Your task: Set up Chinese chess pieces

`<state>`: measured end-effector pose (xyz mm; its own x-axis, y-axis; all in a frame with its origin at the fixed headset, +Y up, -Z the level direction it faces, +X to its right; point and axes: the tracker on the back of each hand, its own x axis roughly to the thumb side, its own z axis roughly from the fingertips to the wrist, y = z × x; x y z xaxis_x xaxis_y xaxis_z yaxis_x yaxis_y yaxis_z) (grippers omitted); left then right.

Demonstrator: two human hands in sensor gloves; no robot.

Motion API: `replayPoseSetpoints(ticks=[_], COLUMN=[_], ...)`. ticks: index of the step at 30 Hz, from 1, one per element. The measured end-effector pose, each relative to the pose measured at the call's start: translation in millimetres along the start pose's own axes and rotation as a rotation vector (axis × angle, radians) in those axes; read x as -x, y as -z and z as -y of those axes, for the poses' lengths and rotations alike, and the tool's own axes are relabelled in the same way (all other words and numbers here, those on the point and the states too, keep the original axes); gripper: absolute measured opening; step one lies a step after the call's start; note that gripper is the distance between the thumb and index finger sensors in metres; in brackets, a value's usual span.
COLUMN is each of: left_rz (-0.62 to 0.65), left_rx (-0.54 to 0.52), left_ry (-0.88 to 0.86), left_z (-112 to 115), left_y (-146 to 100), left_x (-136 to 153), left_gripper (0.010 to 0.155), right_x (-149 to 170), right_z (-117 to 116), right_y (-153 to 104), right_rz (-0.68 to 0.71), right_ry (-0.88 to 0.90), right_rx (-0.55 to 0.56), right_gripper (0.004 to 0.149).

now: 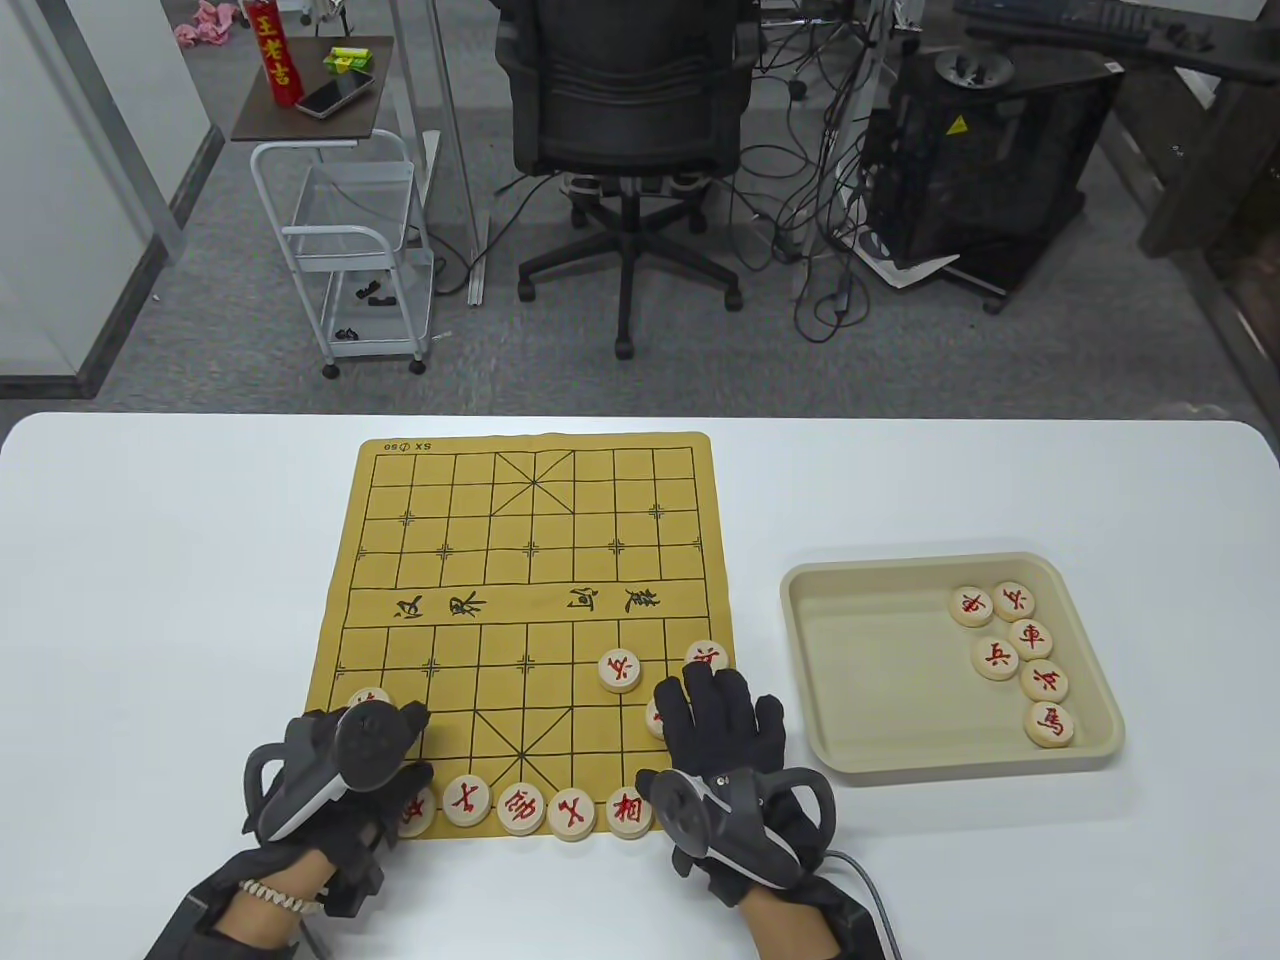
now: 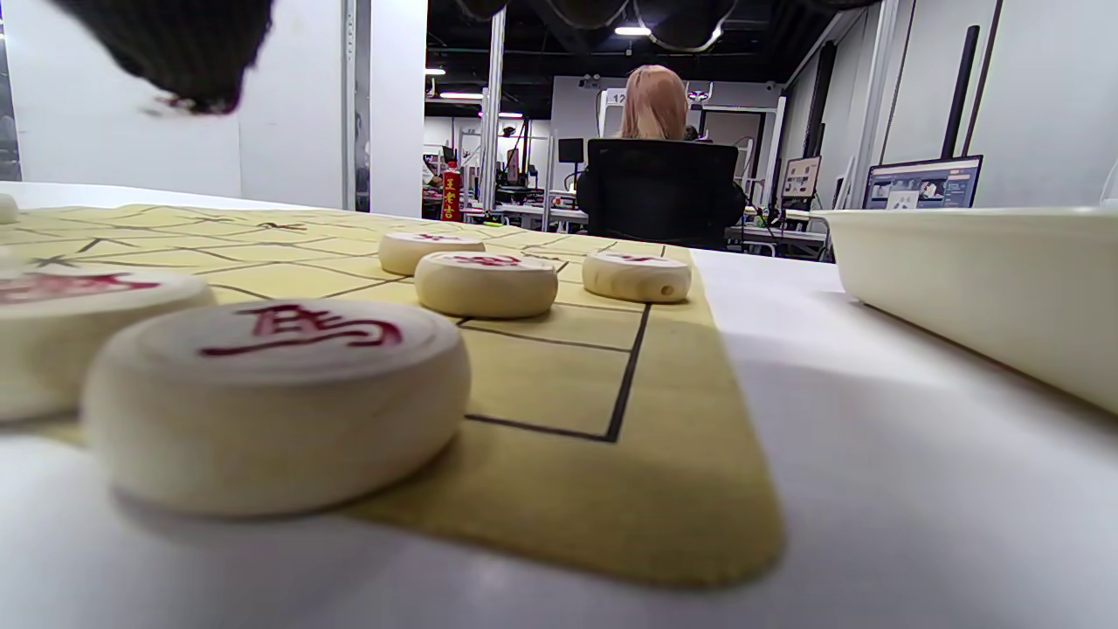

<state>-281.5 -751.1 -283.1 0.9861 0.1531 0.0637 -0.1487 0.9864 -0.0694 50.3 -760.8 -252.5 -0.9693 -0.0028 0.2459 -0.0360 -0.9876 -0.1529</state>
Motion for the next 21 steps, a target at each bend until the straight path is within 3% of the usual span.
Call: replayPoseSetpoints(ticks=[5, 8, 11, 15, 19, 21], left_rz=[-0.003, -0.004, 0.015, 0.026, 0.028, 0.026], left_rx=[-0.193, -0.221, -0.227, -0.24, -0.222, -0.221], left_ry=[-0.023, 0.002, -0.003, -0.004, 0.018, 0.013], left_z=[-4.7, -7.6, -9.2, -10.5, -6.8, -6.9], left_y=[-8.2, -18.6, -27.9, -28.8, -25.9, -25.5], left_x=[11.8, 17.1, 19.9, 16.6, 15.1, 15.4], left_gripper=[0.078, 0.086, 0.087, 0.087, 0.086, 0.086], right_x=[-2.9, -3.1, 7.6, 49.6, 119.1, 156.1], right_z=[-5.1, -6.4, 3.1, 19.7, 35.1, 39.7], right_y=[1.2, 3.9, 9.3, 14.6, 18.4, 19.3], right_rz=[-0.003, -0.029, -0.177, -0.382, -0.573, -0.644], right_ry=[-0.009, -0.005, 0.015, 0.076, -0.024, -0.156], right_rx=[-0.029, -0.047, -0.061, -0.01, -0.038, -0.06], right_gripper=[0.089, 0.088, 0.086, 0.083, 0.081, 0.077])
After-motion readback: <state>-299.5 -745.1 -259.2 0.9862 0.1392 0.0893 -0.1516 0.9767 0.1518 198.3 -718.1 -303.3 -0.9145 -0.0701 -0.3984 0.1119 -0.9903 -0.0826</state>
